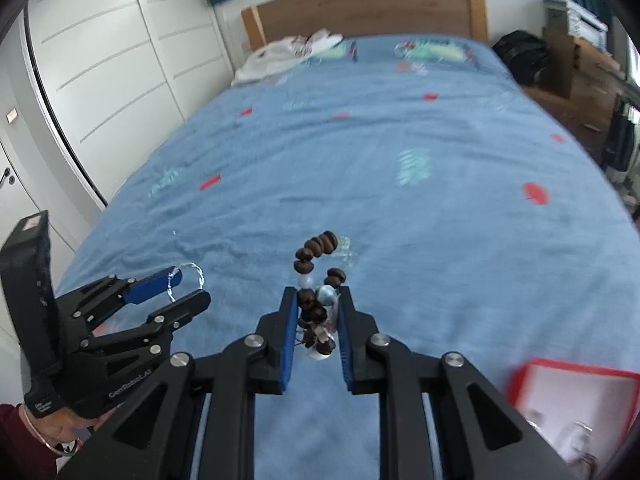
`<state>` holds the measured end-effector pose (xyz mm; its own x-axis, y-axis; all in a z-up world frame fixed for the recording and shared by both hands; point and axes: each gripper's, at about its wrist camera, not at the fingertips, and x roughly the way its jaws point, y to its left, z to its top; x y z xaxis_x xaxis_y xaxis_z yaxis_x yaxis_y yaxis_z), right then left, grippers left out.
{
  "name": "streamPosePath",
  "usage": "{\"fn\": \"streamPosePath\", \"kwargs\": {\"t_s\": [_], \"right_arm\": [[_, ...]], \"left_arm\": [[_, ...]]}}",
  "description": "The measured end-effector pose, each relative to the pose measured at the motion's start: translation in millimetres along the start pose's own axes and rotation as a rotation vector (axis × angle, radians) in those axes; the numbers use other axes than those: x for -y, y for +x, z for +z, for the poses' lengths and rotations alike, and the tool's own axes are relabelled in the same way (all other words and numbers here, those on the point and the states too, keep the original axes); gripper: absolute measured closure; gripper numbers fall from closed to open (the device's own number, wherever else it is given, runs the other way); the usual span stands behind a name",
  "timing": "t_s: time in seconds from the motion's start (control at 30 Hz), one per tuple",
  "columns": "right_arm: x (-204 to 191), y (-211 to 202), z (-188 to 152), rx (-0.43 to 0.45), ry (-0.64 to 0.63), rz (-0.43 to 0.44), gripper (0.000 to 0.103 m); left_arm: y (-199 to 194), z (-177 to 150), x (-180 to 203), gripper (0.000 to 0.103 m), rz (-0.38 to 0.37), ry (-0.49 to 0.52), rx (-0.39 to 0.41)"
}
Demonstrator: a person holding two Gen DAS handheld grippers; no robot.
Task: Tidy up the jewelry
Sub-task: 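Carry the beaded bracelet and twisted hoop over the red box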
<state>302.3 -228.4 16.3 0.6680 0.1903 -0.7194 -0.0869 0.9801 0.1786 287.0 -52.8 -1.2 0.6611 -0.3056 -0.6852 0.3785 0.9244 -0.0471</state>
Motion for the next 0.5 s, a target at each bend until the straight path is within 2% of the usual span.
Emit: {"fn": "streamPosePath", "kwargs": {"t_s": [0.27,0.5], "right_arm": [[74,-102,-21,0.051,0.031,-0.131,0.085],[145,-128,-47,0.016,0.084,-0.193,0.085]], "left_arm": [[-26,23,90,0.062,-0.118,0.071,0.04],[-4,28,176,0.062,-0.225,0.145,0.008]]}}
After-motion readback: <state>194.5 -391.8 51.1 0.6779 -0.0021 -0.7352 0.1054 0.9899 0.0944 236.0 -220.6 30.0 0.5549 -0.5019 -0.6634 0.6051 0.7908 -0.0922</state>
